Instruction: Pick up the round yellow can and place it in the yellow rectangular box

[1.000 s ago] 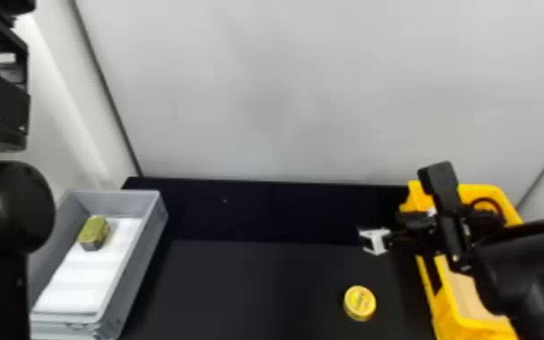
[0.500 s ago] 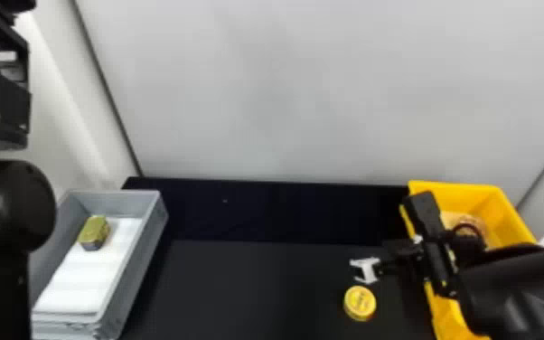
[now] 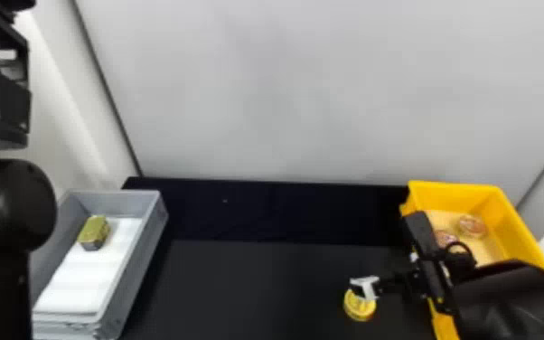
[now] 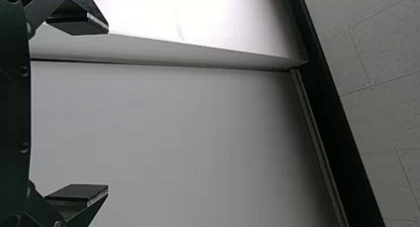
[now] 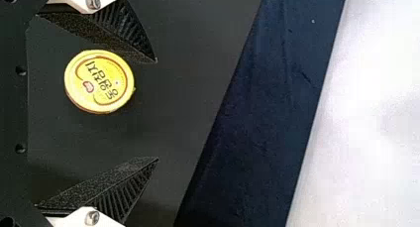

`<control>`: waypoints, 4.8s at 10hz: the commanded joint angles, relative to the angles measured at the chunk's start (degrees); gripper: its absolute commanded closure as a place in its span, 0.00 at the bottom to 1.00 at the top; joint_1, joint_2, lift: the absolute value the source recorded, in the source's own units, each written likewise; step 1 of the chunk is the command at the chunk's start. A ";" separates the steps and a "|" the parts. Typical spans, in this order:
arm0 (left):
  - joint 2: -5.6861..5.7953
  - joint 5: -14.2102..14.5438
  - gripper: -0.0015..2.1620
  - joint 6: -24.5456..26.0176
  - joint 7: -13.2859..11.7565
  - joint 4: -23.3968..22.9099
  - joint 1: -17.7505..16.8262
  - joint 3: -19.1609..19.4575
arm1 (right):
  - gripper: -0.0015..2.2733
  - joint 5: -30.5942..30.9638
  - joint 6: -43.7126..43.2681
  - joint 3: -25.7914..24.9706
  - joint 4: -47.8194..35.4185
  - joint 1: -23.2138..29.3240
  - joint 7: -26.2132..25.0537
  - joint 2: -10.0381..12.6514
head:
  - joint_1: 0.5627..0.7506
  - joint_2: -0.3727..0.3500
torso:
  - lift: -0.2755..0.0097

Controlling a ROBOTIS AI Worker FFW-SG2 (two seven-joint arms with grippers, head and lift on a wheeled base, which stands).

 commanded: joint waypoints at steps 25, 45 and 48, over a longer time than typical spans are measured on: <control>-0.26 0.09 0.07 -0.41 0.01 -0.18 -0.03 -0.03 | 0.23 2.18 -2.83 0.41 7.86 1.42 3.25 1.45 | 0.53 0.59 | 0.94; 1.58 -1.67 0.07 5.04 -0.26 -2.28 -0.12 0.15 | 0.31 9.39 14.58 -7.59 -24.92 -2.10 4.83 -1.28 | 0.53 0.59 | 0.94; 1.67 -1.76 0.07 5.04 -0.35 -2.28 -0.12 0.23 | 0.31 10.09 16.25 -12.69 -28.08 -1.84 3.25 -3.83 | 0.53 0.59 | 0.94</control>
